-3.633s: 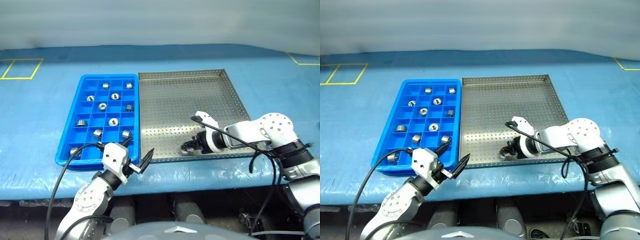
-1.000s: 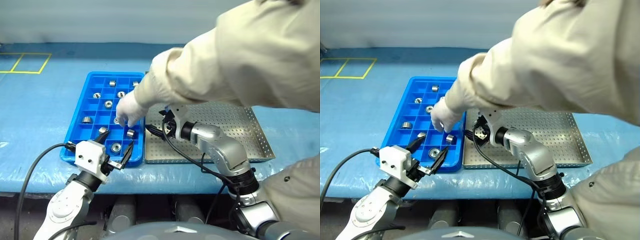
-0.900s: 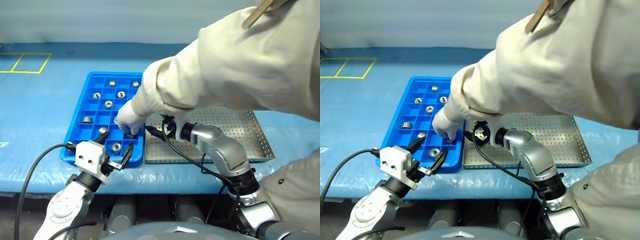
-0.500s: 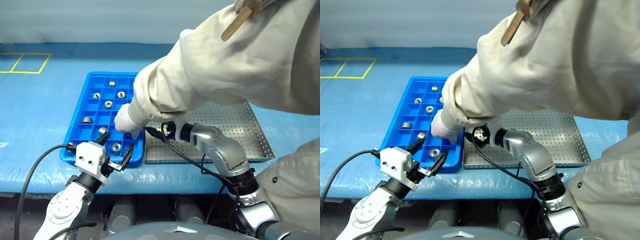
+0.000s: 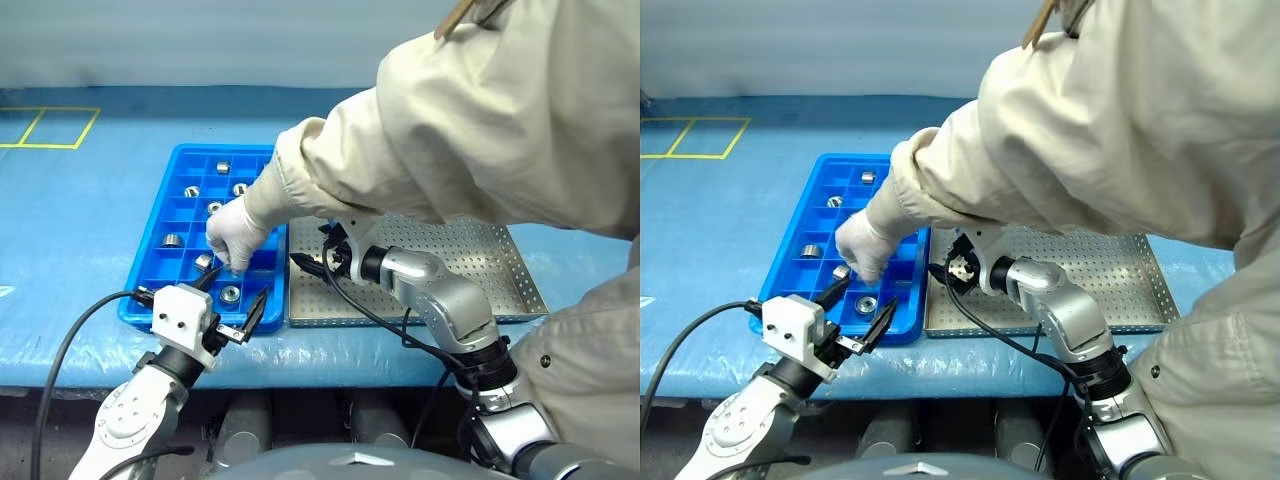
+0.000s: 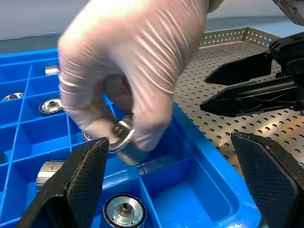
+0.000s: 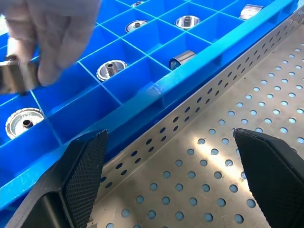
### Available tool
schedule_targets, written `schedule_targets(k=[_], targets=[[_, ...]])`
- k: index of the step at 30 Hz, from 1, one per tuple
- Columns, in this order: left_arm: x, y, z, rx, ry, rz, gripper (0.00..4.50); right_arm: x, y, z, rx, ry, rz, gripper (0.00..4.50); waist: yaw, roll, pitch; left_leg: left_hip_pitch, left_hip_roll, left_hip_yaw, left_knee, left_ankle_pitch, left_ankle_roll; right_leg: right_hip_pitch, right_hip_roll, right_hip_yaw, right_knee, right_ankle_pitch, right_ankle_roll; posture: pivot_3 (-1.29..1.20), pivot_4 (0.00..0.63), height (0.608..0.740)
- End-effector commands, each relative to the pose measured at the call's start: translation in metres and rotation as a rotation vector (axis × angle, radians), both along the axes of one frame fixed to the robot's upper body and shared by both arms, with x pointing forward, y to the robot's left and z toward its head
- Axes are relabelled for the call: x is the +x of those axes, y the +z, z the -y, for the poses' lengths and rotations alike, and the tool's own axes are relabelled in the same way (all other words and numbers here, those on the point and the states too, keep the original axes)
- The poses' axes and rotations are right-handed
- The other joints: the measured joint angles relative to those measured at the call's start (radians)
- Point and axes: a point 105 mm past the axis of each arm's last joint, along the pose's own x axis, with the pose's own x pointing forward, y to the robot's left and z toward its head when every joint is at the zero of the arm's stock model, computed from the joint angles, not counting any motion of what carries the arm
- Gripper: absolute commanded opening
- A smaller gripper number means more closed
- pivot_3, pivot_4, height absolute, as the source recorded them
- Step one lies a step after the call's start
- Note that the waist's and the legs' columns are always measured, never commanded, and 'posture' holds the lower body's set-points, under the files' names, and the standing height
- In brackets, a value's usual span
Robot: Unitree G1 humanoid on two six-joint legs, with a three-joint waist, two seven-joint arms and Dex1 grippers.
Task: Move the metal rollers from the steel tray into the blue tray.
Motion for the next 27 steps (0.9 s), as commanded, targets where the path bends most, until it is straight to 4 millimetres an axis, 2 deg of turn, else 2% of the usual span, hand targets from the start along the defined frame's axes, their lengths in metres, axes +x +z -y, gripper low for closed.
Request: schedule_targets(k=[1, 27], targets=[[-0.0016, 0.0070, 0.0032, -0.015, -0.013, 0.031, 4.50, -0.0027, 0.0141, -0.0033, 0.021, 0.025, 0.048, 4.47, 0.000, 0.000, 0.000, 0.000, 0.000, 0.000, 0.000, 0.000, 0.000, 0.000, 0.000, 0.000, 0.000, 0.000, 0.000, 0.16, 0.150, 0.740], [-0.0016, 0.0063, 0.0054, -0.022, -0.024, 0.026, 4.50, -0.0056, 0.0118, -0.0046, 0.010, 0.038, 0.042, 4.47, -0.010, 0.000, 0.000, 0.001, 0.000, -0.001, 0.001, 0.000, 0.000, 0.002, 0.000, 0.000, 0.001, 0.000, 0.000, 0.16, 0.150, 0.740]])
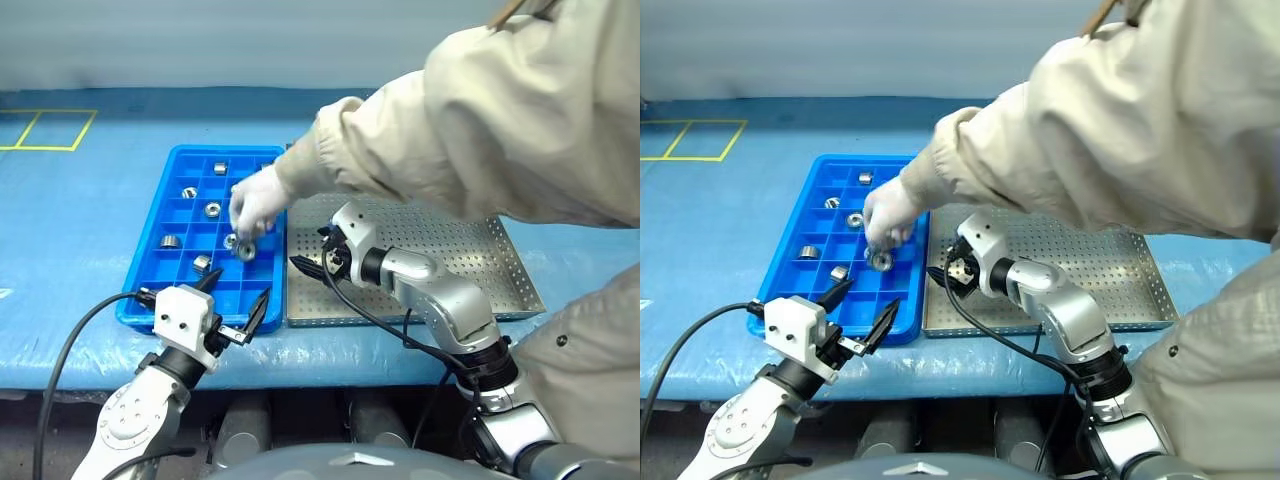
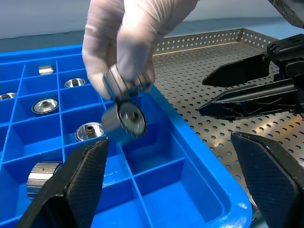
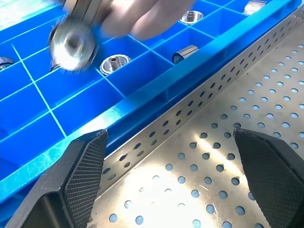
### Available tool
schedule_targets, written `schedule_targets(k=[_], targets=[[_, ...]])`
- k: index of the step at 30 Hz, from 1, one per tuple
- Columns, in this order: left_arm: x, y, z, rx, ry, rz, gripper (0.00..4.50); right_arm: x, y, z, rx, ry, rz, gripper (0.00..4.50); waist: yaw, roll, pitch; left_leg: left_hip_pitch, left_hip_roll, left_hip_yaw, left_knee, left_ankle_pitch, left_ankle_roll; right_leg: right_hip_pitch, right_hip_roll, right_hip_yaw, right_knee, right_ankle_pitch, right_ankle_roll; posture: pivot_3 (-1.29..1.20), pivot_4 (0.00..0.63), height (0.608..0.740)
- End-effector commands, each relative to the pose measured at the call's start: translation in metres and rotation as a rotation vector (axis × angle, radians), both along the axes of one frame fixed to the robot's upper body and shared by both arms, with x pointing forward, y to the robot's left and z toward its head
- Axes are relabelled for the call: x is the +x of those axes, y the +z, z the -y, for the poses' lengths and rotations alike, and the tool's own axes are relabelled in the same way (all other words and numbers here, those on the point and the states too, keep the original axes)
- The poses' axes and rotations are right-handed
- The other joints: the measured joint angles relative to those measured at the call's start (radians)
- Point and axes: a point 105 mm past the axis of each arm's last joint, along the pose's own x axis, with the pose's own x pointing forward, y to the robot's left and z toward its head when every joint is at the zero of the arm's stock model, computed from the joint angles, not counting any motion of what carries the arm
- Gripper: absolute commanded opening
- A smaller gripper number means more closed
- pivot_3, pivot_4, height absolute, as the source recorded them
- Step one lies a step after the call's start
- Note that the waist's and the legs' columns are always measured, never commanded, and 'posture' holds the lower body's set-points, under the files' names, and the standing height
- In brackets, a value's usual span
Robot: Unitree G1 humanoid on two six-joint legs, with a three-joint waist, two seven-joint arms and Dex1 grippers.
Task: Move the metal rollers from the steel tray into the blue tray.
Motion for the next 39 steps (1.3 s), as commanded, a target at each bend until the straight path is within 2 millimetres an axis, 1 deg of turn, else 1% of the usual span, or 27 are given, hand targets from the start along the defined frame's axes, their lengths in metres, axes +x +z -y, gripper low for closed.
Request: schedule_targets(k=[1, 39], targets=[[-0.0010, 0.0069, 0.0032, -0.013, -0.019, 0.028, 4.50, -0.0029, 0.0135, -0.0034, 0.022, 0.019, 0.050, 4.47, 0.000, 0.000, 0.000, 0.000, 0.000, 0.000, 0.000, 0.000, 0.000, 0.000, 0.000, 0.000, 0.000, 0.000, 0.000, 0.16, 0.150, 0.740], [0.0002, 0.0081, 0.0040, -0.010, -0.031, 0.034, 4.50, -0.0042, 0.0159, -0.0071, 0.037, 0.026, 0.058, 4.47, -0.001, 0.000, 0.000, 0.000, 0.000, 0.000, 0.000, 0.000, 0.000, 0.000, 0.000, 0.000, 0.000, 0.000, 0.000, 0.16, 0.150, 0.740]])
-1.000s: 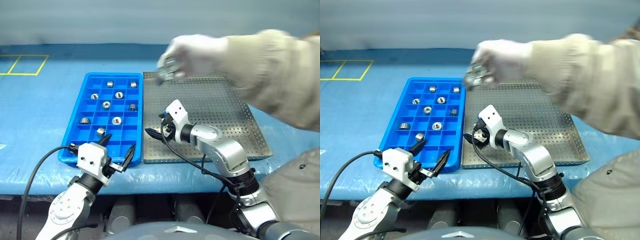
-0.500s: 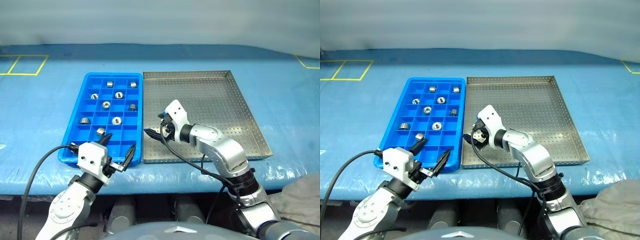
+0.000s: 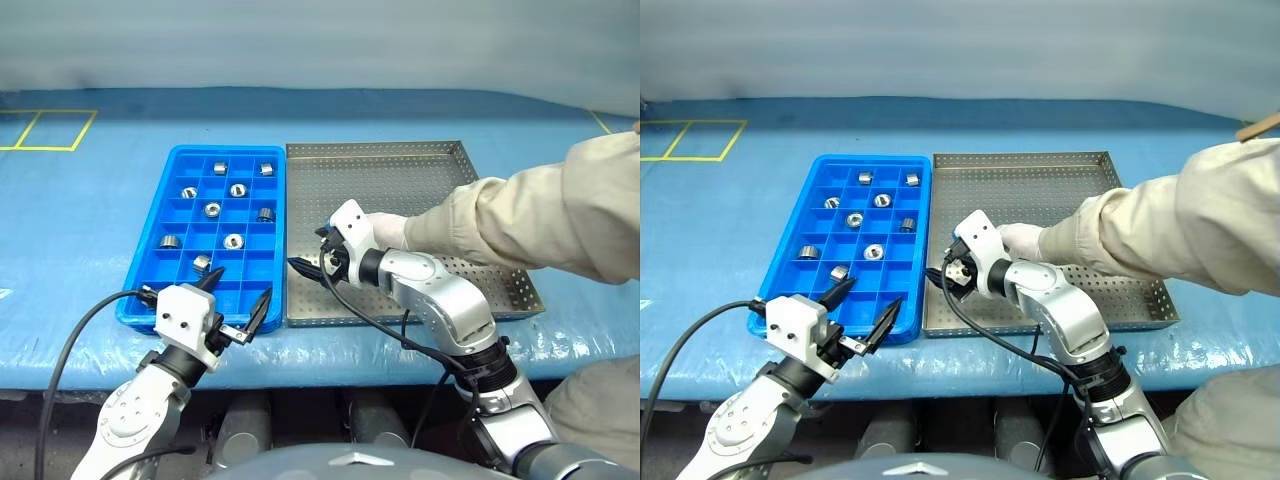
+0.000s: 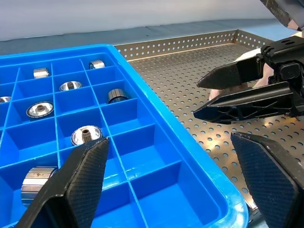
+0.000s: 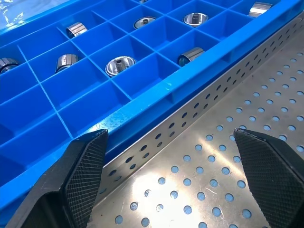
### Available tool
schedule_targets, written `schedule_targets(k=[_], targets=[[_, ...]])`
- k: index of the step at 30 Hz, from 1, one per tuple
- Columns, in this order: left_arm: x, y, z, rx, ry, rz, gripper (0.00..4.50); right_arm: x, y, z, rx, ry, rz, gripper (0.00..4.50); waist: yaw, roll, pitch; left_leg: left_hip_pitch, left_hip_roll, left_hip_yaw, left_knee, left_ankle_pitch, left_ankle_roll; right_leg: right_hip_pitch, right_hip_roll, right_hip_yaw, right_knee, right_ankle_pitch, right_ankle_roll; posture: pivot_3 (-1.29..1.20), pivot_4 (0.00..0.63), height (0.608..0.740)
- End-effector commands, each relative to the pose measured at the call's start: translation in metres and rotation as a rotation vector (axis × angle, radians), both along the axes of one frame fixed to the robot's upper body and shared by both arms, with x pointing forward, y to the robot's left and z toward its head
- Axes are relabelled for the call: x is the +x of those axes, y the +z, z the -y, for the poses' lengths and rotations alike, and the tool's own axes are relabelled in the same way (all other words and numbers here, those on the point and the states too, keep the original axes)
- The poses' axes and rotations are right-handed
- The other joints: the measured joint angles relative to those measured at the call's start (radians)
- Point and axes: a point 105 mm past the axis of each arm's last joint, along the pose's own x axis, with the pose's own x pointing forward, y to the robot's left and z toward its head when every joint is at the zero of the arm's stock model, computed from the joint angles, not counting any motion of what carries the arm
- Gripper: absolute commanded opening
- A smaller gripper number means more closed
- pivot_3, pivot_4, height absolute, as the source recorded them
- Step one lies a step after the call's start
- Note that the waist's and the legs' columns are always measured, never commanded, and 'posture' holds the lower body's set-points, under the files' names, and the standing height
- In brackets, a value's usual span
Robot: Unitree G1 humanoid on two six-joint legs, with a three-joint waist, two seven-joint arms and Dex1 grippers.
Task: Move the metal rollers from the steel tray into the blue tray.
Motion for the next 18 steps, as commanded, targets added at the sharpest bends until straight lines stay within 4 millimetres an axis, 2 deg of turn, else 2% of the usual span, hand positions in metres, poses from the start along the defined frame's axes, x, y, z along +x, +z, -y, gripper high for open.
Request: schedule_targets(k=[1, 18], targets=[[-0.0006, 0.0074, 0.0023, -0.011, -0.013, 0.031, 4.50, -0.0016, 0.0155, -0.0036, 0.034, 0.015, 0.057, 4.47, 0.000, 0.000, 0.000, 0.000, 0.000, 0.000, 0.000, 0.000, 0.000, 0.000, 0.000, 0.000, 0.000, 0.000, 0.000, 0.16, 0.150, 0.740], [0.0010, 0.0074, 0.0046, -0.015, -0.028, 0.029, 4.50, -0.0015, 0.0178, -0.0022, 0.042, 0.001, 0.061, 4.47, -0.001, 0.000, 0.000, 0.000, 0.000, 0.000, 0.000, 0.000, 0.000, 0.000, 0.000, 0.000, 0.000, 0.000, 0.000, 0.14, 0.150, 0.740]])
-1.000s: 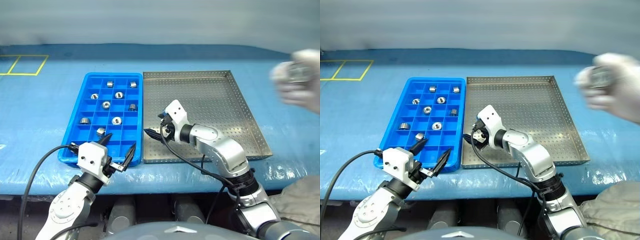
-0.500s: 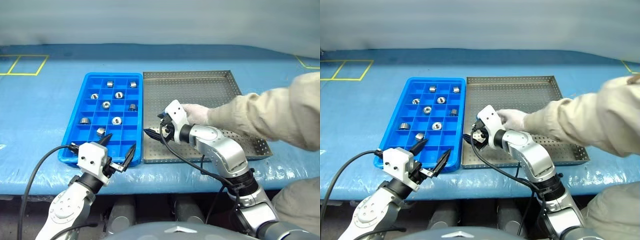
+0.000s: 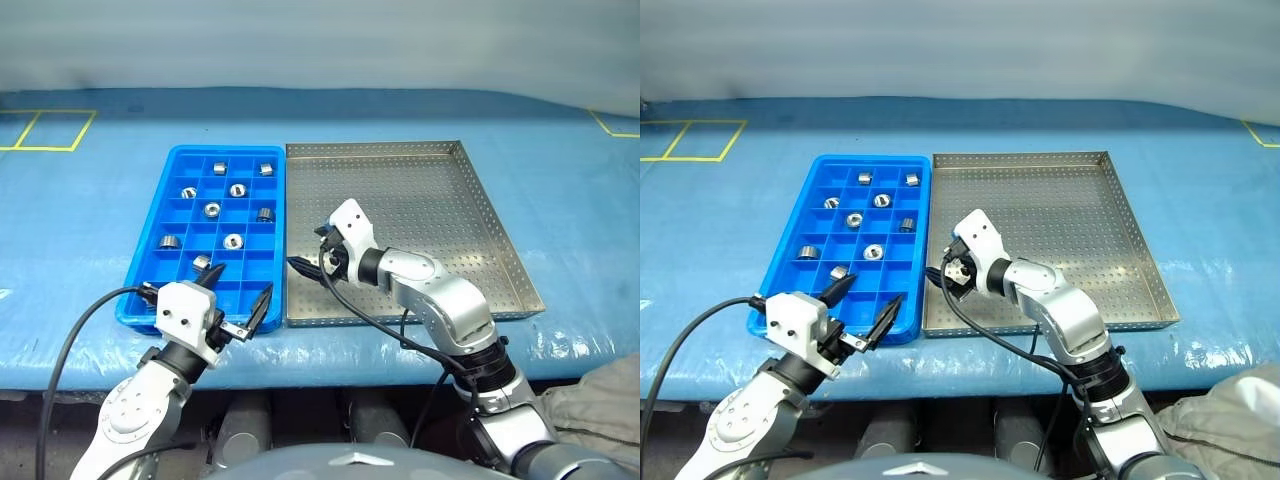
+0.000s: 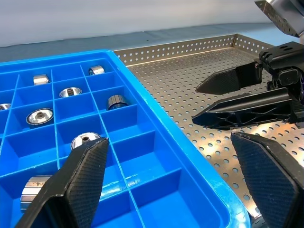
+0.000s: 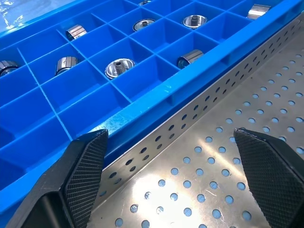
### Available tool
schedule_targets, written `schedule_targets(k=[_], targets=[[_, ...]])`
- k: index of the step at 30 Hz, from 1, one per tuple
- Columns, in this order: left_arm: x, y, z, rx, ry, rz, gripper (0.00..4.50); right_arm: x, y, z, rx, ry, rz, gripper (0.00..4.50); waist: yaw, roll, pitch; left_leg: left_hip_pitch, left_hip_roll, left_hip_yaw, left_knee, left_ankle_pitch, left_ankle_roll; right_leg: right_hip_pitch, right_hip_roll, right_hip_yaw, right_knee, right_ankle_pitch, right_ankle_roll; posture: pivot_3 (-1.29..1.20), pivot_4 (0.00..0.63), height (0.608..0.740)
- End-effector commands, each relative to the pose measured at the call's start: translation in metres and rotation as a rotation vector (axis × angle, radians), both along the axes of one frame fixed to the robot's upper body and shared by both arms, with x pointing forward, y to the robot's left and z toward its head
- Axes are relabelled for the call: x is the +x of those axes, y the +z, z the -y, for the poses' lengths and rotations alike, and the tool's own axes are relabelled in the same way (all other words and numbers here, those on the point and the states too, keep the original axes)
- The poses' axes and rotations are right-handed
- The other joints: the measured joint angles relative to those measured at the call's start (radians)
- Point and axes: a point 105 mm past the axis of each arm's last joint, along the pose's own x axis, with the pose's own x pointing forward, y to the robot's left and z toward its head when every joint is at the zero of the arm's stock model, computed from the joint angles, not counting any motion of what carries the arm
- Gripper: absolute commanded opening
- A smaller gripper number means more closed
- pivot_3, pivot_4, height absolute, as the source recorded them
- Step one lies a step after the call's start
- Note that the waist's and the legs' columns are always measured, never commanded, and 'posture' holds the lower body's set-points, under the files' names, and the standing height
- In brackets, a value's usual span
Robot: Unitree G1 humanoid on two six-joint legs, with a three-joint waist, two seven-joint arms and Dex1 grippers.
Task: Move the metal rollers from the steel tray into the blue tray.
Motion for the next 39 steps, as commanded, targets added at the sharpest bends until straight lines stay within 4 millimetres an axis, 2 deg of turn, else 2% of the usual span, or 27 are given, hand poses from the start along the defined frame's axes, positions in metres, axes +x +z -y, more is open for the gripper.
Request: schedule_targets(k=[1, 22, 31, 39], targets=[[-0.002, 0.004, 0.004, -0.014, -0.022, 0.014, 4.50, -0.002, 0.017, -0.002, 0.037, 0.007, 0.058, 4.47, 0.000, 0.000, 0.000, 0.000, 0.000, 0.000, 0.000, 0.000, 0.000, 0.000, 0.000, 0.000, 0.000, 0.000, 0.000, 0.14, 0.150, 0.740], [-0.003, 0.003, 0.006, -0.024, -0.030, 0.005, 4.50, -0.002, 0.016, 0.000, 0.033, -0.011, 0.058, 4.47, 0.000, 0.000, 0.000, 0.000, 0.000, 0.000, 0.000, 0.000, 0.000, 0.000, 0.000, 0.000, 0.000, 0.000, 0.000, 0.14, 0.150, 0.740], [0.001, 0.003, 0.008, -0.024, -0.051, 0.008, 4.50, 0.013, 0.019, 0.014, 0.055, -0.177, 0.089, 4.47, -0.001, 0.000, 0.000, 0.000, 0.000, 0.000, 0.000, 0.000, 0.000, 0.000, 0.000, 0.000, 0.000, 0.000, 0.000, 0.10, 0.150, 0.740], [0.007, 0.004, 0.015, -0.028, -0.097, 0.016, 4.50, 0.028, 0.016, 0.043, 0.035, -0.399, 0.123, 4.47, -0.014, 0.000, 0.000, 0.000, 0.000, 0.000, 0.001, 0.000, 0.000, 0.000, 0.000, 0.000, 0.000, 0.000, 0.000, 0.06, 0.150, 0.740]])
